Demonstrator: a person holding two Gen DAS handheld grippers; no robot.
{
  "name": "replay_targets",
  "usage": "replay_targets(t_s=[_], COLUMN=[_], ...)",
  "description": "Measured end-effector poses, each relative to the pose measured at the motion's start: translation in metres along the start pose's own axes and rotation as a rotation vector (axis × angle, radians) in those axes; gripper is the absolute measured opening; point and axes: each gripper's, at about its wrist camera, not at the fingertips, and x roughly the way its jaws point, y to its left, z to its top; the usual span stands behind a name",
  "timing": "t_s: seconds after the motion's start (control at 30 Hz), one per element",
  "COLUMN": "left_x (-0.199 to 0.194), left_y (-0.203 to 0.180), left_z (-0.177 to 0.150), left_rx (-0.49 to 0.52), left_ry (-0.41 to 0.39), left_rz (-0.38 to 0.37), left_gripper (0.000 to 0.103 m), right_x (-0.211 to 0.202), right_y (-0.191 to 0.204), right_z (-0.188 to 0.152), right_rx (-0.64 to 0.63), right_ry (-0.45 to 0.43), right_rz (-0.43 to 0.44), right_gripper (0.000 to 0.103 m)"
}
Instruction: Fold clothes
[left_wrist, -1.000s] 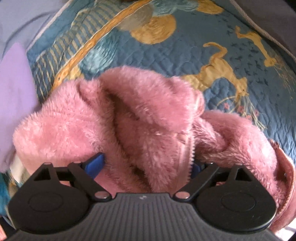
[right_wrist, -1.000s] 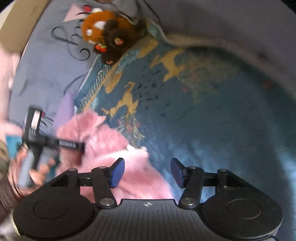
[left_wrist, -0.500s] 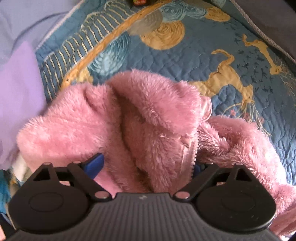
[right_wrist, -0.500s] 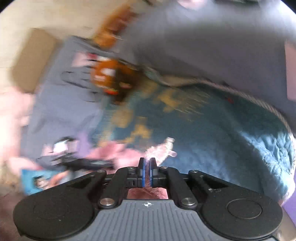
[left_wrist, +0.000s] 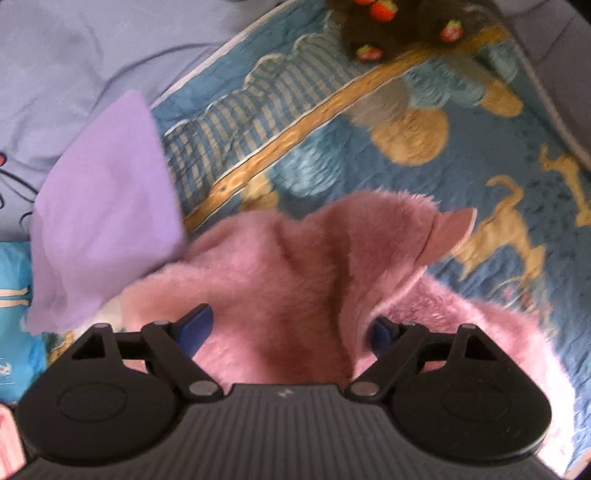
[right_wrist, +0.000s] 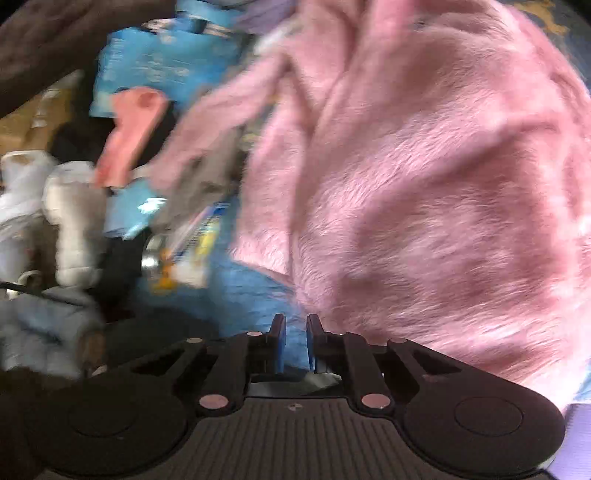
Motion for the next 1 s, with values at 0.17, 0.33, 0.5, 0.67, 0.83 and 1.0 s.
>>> replay_targets(t_s=[0.17, 0.33, 0.5, 0.67, 0.83, 1.0], left_x=[-0.002, 0.003, 0.000, 0.003, 0.001, -0.020], left_y=[0.010, 0.019, 0.026, 0.040, 0.057, 0.074], left_z=[-0.018, -0.024, -0.029, -0.028, -0.021, -0.004], left_rx=[0.015, -0.063, -0.098, -0.145, -0.219, -0.339], left_ry=[-0.028, 0.002, 0.010, 0.025, 0.005, -0.083], left_rz=[-0.008, -0.072, -0.091, -0.120, -0.129, -0.244], left_gripper=[0.087, 0.087, 0.087, 0.087, 0.079, 0.079], right_x=[-0.076, -0.075, -0.039, -0.078, -0.170, -0.206], right_y=[-0.050, -0.135, -0.177, -0.144, -0.097, -0.070], right_z=[0.018, 0.044, 0.059, 0.090, 0.149, 0.198], right_rx=[0.176, 0.170, 0.254, 0.164, -0.008, -0.213], right_ry=[-0.310, -0.251, -0.110, -0.209, -0.468, -0.573], right_rz=[-0.087, -0.404, -0.230, -0.395, -0.640, -0.855], right_gripper=[0.065, 0.062, 0.005, 0.006, 0.006, 0.006])
